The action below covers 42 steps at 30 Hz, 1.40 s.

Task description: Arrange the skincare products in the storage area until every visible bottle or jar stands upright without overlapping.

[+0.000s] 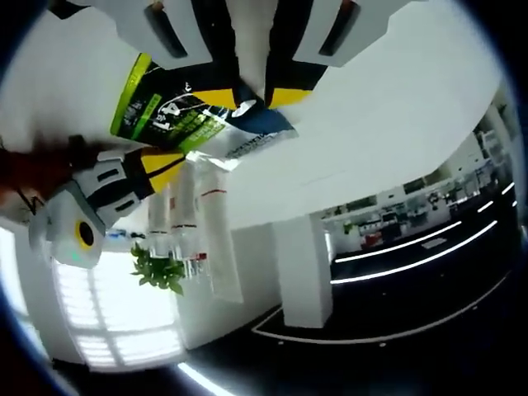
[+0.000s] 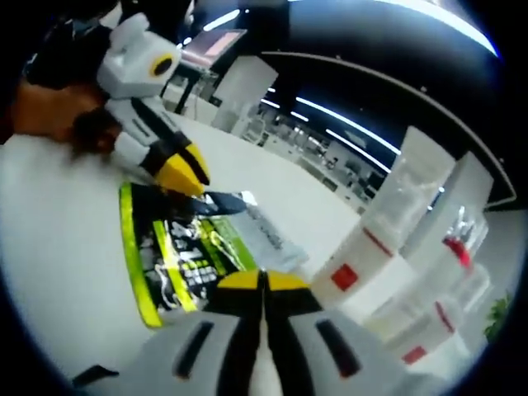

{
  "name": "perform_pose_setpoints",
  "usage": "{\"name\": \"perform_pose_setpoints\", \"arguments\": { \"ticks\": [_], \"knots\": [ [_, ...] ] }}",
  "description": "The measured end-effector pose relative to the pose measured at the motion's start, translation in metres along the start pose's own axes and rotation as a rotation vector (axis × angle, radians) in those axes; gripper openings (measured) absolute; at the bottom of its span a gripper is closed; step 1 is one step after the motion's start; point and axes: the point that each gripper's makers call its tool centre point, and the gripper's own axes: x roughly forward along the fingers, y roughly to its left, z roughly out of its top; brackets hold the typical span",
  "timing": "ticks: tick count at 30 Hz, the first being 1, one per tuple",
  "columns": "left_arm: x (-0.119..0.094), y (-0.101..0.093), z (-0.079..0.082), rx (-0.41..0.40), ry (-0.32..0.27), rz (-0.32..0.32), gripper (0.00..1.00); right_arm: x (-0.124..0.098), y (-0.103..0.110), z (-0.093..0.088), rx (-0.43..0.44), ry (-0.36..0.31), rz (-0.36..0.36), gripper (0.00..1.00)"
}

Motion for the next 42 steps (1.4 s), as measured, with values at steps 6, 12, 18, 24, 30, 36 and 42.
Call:
{"name": "perform_pose_setpoints", "arguments": {
  "ticks": [6,12,18,24,30,36,42],
  "knots": [
    [0.005,-0.012,-0.005,0.020,0.034,-0.041,0.10,0.000,0.000,0.000,0.006,-0.001,0.002,0.00],
    [0.006,-0.014,-0.007,0.042,0.047,-0.045,0.09,-0.002,0.000,0.003,0.023,-0.016,0.004,0.00],
    [0.007,-0.014,-0.007,0.043,0.047,-0.048,0.09,0.000,0.006,0.006,0.057,-0.034,0.042,0.00],
    [0.008,-0.015,-0.007,0.040,0.045,-0.053,0.08,0.002,0.007,0.005,0.087,-0.035,0.055,0.00],
    [0.010,-0.015,-0.007,0.033,0.045,-0.055,0.08,0.004,0.003,0.003,0.100,-0.032,0.045,0.00],
    [0.013,-0.015,-0.006,0.017,0.044,-0.059,0.08,0.005,0.000,-0.001,0.152,-0.027,0.041,0.00],
    [0.014,-0.015,-0.006,-0.007,0.043,-0.058,0.08,0.007,-0.003,-0.003,0.224,-0.023,0.043,0.00]
  ]
}}
